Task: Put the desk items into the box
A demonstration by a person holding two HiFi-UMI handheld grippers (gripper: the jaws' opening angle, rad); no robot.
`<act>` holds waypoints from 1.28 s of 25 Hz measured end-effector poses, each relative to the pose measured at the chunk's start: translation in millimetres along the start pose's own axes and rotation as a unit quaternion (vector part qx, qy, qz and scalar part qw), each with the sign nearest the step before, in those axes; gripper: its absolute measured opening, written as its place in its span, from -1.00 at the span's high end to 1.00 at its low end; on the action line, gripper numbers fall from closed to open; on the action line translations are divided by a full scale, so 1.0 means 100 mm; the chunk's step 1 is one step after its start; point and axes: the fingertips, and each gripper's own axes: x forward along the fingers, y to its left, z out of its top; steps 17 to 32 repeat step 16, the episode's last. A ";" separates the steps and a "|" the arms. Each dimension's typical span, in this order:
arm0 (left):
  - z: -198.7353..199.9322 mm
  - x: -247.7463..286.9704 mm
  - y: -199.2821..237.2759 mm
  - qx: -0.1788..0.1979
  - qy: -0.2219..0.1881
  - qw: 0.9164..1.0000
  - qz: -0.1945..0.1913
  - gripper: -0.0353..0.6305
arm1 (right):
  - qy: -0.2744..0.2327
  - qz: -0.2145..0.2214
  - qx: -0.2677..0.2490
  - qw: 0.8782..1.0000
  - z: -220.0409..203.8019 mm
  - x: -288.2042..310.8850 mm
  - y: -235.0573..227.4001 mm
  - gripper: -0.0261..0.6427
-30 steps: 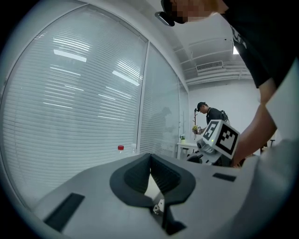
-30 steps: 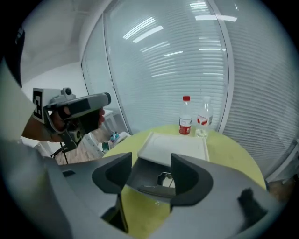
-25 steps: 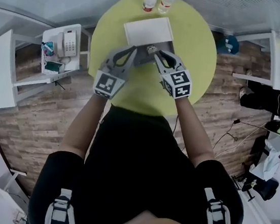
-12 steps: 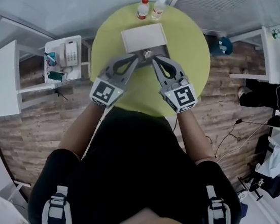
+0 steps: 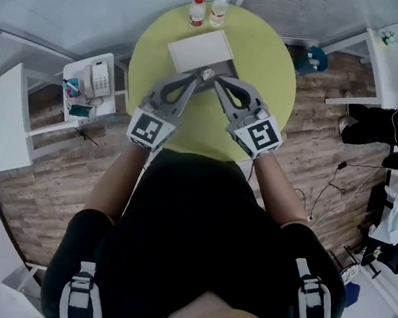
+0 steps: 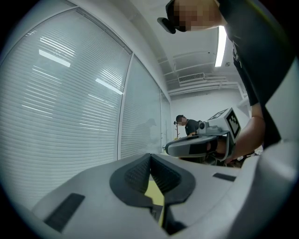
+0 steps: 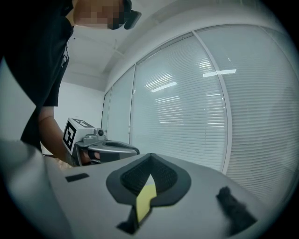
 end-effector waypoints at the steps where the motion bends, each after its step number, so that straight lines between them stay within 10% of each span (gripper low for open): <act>1: 0.00 0.00 -0.01 0.000 0.001 1.000 0.000 0.86 | 0.001 0.000 0.000 1.000 0.00 0.00 0.00 0.88; 32: 0.02 0.05 -0.01 0.006 0.003 1.000 0.001 0.86 | -0.005 0.003 -0.008 1.000 0.11 -0.01 -0.04 0.88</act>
